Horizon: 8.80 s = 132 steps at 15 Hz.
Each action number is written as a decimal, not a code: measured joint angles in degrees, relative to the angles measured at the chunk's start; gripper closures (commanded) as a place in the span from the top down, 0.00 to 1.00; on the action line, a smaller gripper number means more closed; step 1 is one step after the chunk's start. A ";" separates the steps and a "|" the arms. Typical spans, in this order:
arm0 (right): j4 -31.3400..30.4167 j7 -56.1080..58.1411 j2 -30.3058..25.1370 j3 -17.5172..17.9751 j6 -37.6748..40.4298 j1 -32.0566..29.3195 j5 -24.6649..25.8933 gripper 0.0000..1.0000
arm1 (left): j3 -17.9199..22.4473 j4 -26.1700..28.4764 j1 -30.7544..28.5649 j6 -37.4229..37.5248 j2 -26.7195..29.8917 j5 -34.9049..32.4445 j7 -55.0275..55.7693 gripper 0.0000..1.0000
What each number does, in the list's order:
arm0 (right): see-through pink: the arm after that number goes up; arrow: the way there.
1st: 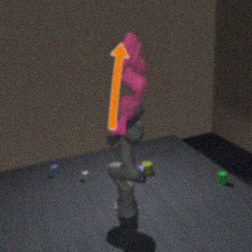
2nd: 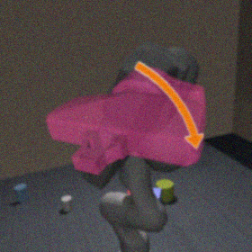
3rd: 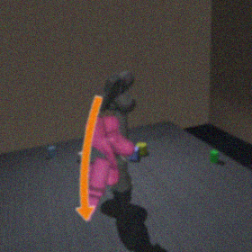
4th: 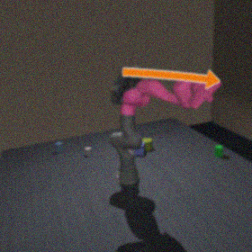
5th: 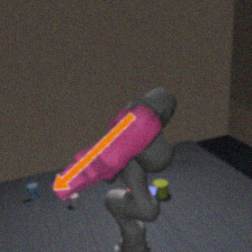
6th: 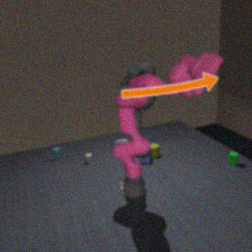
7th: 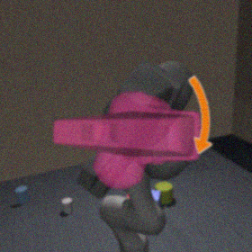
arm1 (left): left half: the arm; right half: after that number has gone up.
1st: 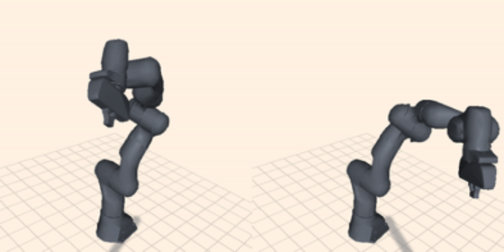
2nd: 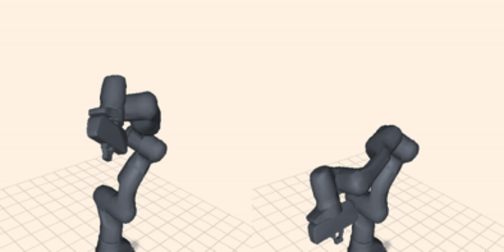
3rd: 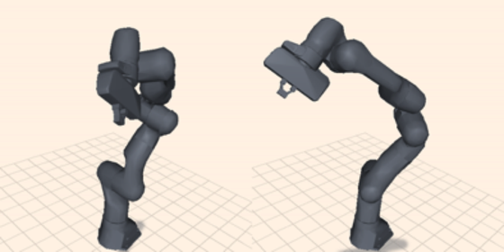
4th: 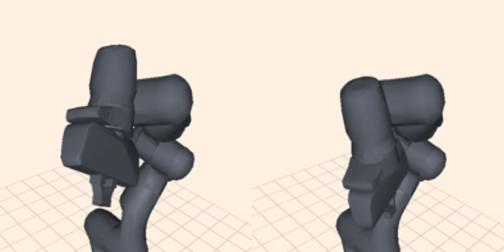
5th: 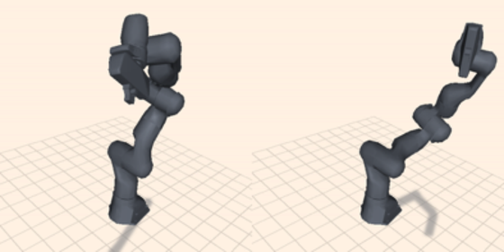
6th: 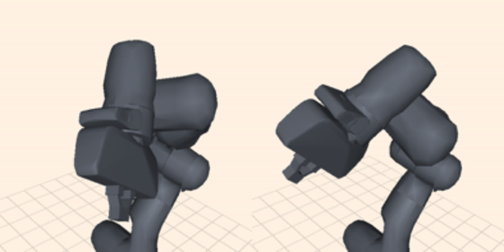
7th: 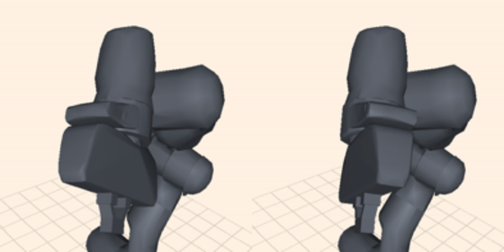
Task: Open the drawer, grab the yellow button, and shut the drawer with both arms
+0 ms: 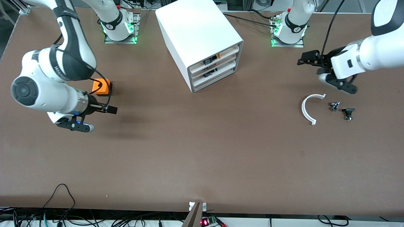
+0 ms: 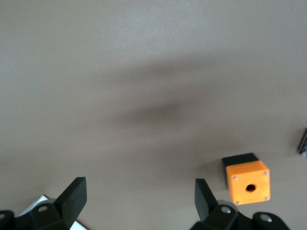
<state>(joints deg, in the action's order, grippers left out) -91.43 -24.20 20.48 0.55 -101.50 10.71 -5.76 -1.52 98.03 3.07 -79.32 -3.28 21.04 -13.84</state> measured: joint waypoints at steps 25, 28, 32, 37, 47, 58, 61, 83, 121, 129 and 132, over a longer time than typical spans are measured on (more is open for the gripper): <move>4.45 -22.61 1.16 0.16 -2.57 7.44 0.01 1.00 | -13.88 31.65 0.62 -14.02 -16.18 53.81 -45.96 0.42; 4.48 -23.42 1.16 0.17 -2.57 7.48 0.01 1.00 | -16.07 32.44 0.87 -15.53 -16.18 54.61 -46.45 0.11; 4.49 -23.73 1.17 0.17 -2.57 7.51 0.01 1.00 | -16.34 32.49 0.88 -15.84 -16.18 54.61 -46.78 0.00; 9.71 -26.53 1.74 0.21 2.18 7.89 -0.01 1.00 | -15.93 31.99 0.51 -16.09 -16.20 54.38 -46.87 0.00; 16.89 -47.77 3.68 0.67 2.48 16.76 -0.07 1.00 | -13.91 12.69 -8.35 -15.47 -26.55 42.22 -42.95 0.26; 21.23 -77.22 9.81 0.86 -8.60 29.80 -0.06 1.00 | -13.28 3.16 -10.33 -11.24 -25.69 29.43 -26.65 1.00; 25.80 -83.79 14.16 0.87 -10.33 32.64 -0.06 1.00 | -13.28 -5.77 -10.41 -6.73 -22.96 17.47 -14.64 1.00; 28.83 -95.63 23.60 0.54 -18.75 38.29 -0.04 0.00 | -14.24 -32.00 -6.08 -2.62 -22.22 -28.71 5.68 1.00; -0.35 26.36 10.61 -14.93 -16.71 5.87 -3.45 0.00 | -23.80 -0.42 10.23 -38.67 -21.78 -26.68 72.23 1.00; -12.18 31.35 12.00 -15.42 -33.00 4.68 -3.45 0.00 | -32.77 5.73 10.23 -38.65 -18.60 -26.68 78.95 1.00; -14.19 32.12 13.68 -15.42 -37.45 4.63 -3.45 0.00 | -34.91 6.39 10.24 -38.57 -18.57 -26.68 81.11 1.00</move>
<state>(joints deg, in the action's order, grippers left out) -105.62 7.92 34.16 -14.86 -138.95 15.33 -9.21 -36.43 104.41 13.32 -117.88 -21.85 -5.64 67.27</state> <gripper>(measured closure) 0.665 0.000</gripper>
